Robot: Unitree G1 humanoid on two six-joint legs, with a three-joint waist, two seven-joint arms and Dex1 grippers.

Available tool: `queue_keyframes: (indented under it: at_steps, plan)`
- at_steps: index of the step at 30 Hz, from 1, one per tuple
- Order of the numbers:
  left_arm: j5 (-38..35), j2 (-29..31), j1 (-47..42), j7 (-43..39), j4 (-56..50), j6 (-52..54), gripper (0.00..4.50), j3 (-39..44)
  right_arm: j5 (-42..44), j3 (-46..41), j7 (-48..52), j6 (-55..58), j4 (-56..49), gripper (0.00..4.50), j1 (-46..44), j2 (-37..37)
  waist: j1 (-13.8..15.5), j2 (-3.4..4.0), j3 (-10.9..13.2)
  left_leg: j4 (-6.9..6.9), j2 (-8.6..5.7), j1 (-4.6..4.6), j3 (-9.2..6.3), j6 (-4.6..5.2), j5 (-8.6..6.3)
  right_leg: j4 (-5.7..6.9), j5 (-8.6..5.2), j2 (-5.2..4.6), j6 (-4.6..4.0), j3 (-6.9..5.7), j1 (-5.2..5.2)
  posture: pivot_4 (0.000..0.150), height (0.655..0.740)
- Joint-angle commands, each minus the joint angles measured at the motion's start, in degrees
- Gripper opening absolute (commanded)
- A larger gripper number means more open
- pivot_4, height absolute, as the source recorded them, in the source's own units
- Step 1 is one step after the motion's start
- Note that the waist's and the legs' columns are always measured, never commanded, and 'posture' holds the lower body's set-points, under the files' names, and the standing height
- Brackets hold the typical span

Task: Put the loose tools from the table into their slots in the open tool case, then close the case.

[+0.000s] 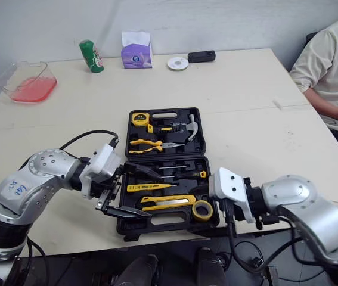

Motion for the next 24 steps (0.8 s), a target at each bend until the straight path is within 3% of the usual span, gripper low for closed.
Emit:
queue_keyframes:
  at_steps: [1, 5, 13, 17, 21, 24]
  plan:
    - [-1.4, -0.2, -0.5, 0.2, -1.9, 0.3, 4.5, 0.5, -3.3, 0.9, -0.3, -7.9, 2.5, 2.15, 2.4, 1.8, -0.1, 0.0, 0.0, 0.0, 0.0, 0.0, 0.0, 0.0, 0.0, 0.0, 0.0, 0.0, 0.0, 0.0, 0.0, 0.15, 0.74]
    - [-1.1, -0.4, -1.2, 0.0, -1.5, 0.4, 4.5, 0.3, -5.3, 2.8, 0.0, -12.4, 5.7, 0.15, 4.2, 3.1, -0.1, 0.0, 0.0, -0.01, 0.02, 0.05, 0.04, 0.0, 0.0, 0.01, 0.0, 0.03, 0.0, -0.01, 0.0, 0.15, 0.74]
    - [-0.2, -0.4, -2.2, -0.5, -1.2, -0.2, 4.5, -0.2, -13.1, 8.1, 0.9, -15.5, 16.3, 0.06, 8.2, 0.3, -0.1, -0.01, 0.0, -0.02, 0.0, 0.11, 0.08, 0.0, 0.0, 0.01, 0.0, 0.02, 0.0, 0.1, 0.03, 0.15, 0.74]
    - [0.0, -0.3, -2.5, -0.5, -0.7, -0.3, 4.5, -0.3, -16.2, 9.4, 0.3, -20.1, 20.4, 0.06, 10.0, -1.0, 0.2, -0.08, -0.1, -0.13, 0.02, 0.58, -0.08, 0.01, -0.01, -0.23, 0.0, 0.02, 0.0, -0.06, 0.73, 0.15, 0.74]
    - [0.4, -0.6, -3.0, -0.3, -0.1, -0.6, 4.5, -0.5, -13.7, 8.7, -0.7, -20.8, 20.9, 0.06, 11.1, 0.4, 0.3, -0.17, -0.2, -0.49, 0.02, 1.59, -0.24, 0.12, -0.09, -0.76, -0.01, -0.01, -0.01, -0.21, 1.83, 0.15, 0.74]
    - [0.5, -0.9, -3.1, 0.3, 0.3, -0.4, 4.5, -0.3, -9.6, 6.8, -1.0, -19.8, 19.8, 0.06, 11.5, 2.1, 0.1, -0.29, -0.3, -0.52, 0.03, 1.65, -0.36, 0.14, -0.11, -0.9, -0.01, -0.02, -0.01, -0.3, 1.97, 0.15, 0.74]
